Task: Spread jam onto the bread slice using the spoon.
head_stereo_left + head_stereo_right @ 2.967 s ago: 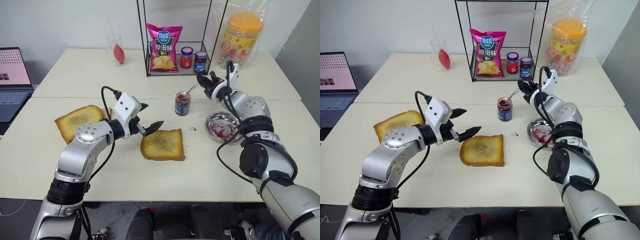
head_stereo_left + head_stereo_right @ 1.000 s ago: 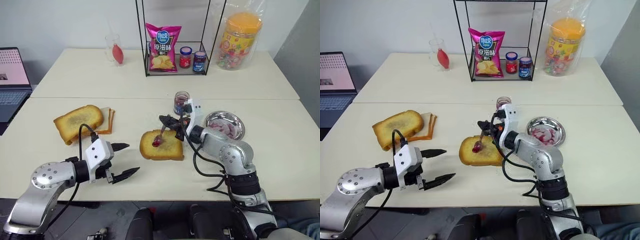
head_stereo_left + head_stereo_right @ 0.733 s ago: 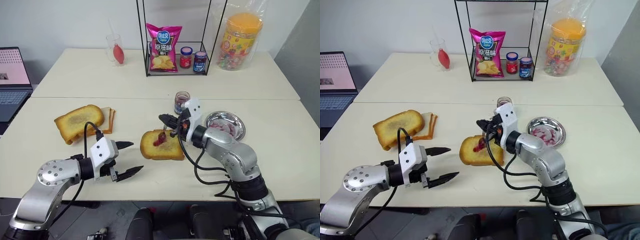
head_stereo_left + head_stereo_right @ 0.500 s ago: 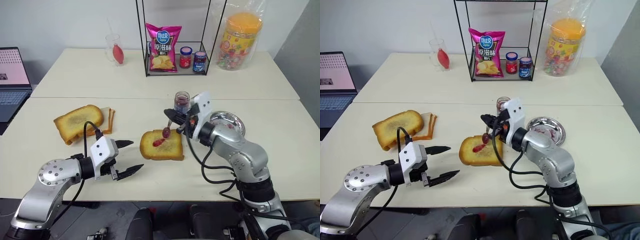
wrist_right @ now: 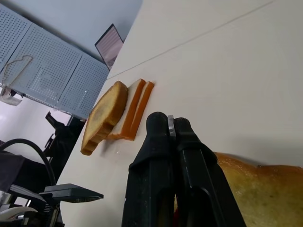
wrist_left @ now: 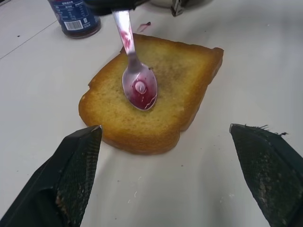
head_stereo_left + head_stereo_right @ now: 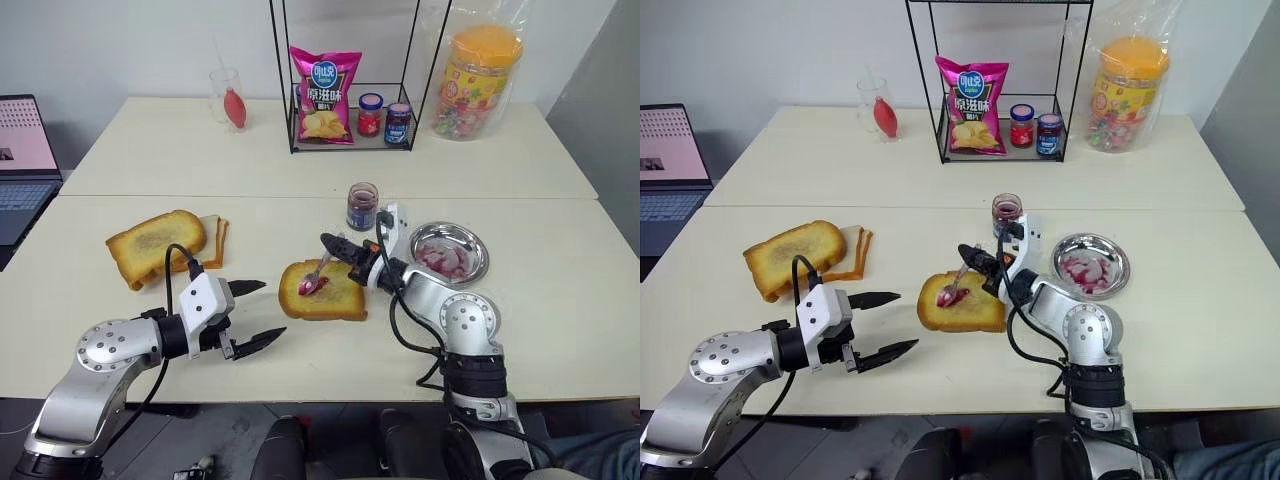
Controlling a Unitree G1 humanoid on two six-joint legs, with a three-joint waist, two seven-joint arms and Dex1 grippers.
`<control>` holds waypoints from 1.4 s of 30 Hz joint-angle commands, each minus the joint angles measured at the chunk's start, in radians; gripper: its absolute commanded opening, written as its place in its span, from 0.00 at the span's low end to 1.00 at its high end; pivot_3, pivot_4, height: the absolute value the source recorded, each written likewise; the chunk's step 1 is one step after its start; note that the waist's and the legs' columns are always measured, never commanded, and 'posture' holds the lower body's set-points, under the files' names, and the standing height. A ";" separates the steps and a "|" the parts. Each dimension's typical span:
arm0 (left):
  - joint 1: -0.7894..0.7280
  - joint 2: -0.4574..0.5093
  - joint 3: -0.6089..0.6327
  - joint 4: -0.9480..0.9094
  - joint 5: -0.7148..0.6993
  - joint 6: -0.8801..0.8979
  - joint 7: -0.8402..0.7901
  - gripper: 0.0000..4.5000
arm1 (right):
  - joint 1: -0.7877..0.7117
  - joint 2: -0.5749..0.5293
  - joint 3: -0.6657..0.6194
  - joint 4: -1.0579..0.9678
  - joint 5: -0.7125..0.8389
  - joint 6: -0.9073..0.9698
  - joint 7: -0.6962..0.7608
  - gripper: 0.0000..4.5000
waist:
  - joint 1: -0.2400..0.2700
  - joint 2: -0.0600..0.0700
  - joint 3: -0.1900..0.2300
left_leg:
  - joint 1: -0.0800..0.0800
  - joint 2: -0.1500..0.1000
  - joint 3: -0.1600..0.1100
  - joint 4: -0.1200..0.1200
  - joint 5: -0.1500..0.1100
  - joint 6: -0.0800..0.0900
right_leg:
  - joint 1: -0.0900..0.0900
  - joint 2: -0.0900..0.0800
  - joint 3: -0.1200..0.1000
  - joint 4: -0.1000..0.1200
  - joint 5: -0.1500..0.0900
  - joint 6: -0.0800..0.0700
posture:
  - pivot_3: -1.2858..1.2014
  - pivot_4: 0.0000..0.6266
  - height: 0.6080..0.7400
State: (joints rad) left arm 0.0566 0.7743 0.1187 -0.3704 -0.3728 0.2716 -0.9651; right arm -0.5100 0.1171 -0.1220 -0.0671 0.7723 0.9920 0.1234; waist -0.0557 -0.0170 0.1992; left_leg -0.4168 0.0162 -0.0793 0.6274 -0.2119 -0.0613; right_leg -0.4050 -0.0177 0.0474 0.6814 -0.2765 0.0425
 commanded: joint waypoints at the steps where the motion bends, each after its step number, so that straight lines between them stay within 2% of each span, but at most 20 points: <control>1: -0.007 0.002 0.001 -0.011 0.000 -0.022 -0.005 1.00 | 0.014 -0.030 -0.052 0.000 0.011 -0.012 -0.004 0.01 | 0.001 0.000 0.000 | 0.000 0.000 0.000 0.000 0.000 0.000 | 0.000 0.000 0.000 0.000 0.000 0.000 | 0.52 0.24 1.00; 11: -0.021 -0.003 -0.008 -0.022 -0.003 -0.007 0.001 1.00 | 0.045 -0.128 -0.167 -0.092 0.120 0.099 -0.070 0.01 | 0.003 0.000 0.000 | 0.000 0.000 0.000 0.000 0.000 0.000 | 0.001 0.000 0.000 0.000 0.000 0.000 | 0.52 0.24 1.00; 17: -0.030 0.000 -0.009 -0.021 -0.017 0.012 -0.006 1.00 | 0.015 -0.040 -0.210 -0.131 0.255 0.146 -0.177 0.01 | 0.000 0.000 0.000 | 0.000 0.000 0.000 0.000 0.000 0.000 | 0.001 0.000 0.000 0.000 0.000 0.000 | 0.52 0.24 1.00; 23: -0.033 0.002 -0.012 -0.023 -0.021 0.019 -0.014 1.00 | 0.000 0.037 -0.144 -0.034 0.179 0.066 -0.184 0.01 | -0.003 0.000 0.000 | 0.000 0.001 0.000 0.000 0.000 0.000 | 0.000 0.001 0.000 0.000 0.000 0.000 | 0.52 0.24 1.00; 27: -0.032 -0.002 -0.012 -0.026 -0.023 0.020 -0.011 1.00 | 0.044 -0.005 -0.123 -0.033 0.163 0.078 -0.161 0.01 | 0.002 0.000 0.000 | 0.000 0.001 0.000 0.000 0.000 0.000 | 0.000 0.001 0.000 0.000 0.000 0.000 | 0.52 0.24 1.00; 32: -0.024 -0.005 -0.015 -0.031 -0.035 0.030 -0.014 1.00 | 0.074 -0.073 -0.156 -0.087 0.196 0.113 -0.165 0.01 | 0.002 0.000 0.000 | 0.000 0.000 0.000 0.000 0.000 0.000 | 0.000 0.000 0.000 0.000 0.000 0.000 | 0.52 0.24 1.00; 36: -0.032 -0.004 -0.019 -0.046 -0.056 0.046 -0.016 1.00 | 0.080 -0.127 -0.196 -0.158 0.265 0.134 -0.178 0.01 | 0.002 0.000 0.000 | 0.000 0.000 0.000 0.000 0.000 0.000 | 0.000 0.000 0.000 0.000 0.000 0.000 | 0.52 0.24 1.00; 42: -0.167 -0.009 -0.049 -0.108 -0.114 0.156 0.022 1.00 | 0.033 -0.171 -0.280 -0.241 0.478 0.113 -0.220 0.01 | 0.001 0.000 0.000 | 0.000 0.000 0.000 0.000 0.000 0.000 | 0.000 0.001 0.000 0.000 0.000 0.000 | 0.52 0.24 1.00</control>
State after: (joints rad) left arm -0.0596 0.7702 0.0822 -0.4179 -0.4567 0.3806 -0.9676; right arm -0.4469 -0.0392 -0.3792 -0.2570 1.1690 1.1289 -0.0883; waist -0.0544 -0.0172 0.1991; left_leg -0.4172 0.0165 -0.0795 0.6278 -0.2117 -0.0609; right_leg -0.4045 -0.0167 0.0478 0.6813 -0.2765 0.0425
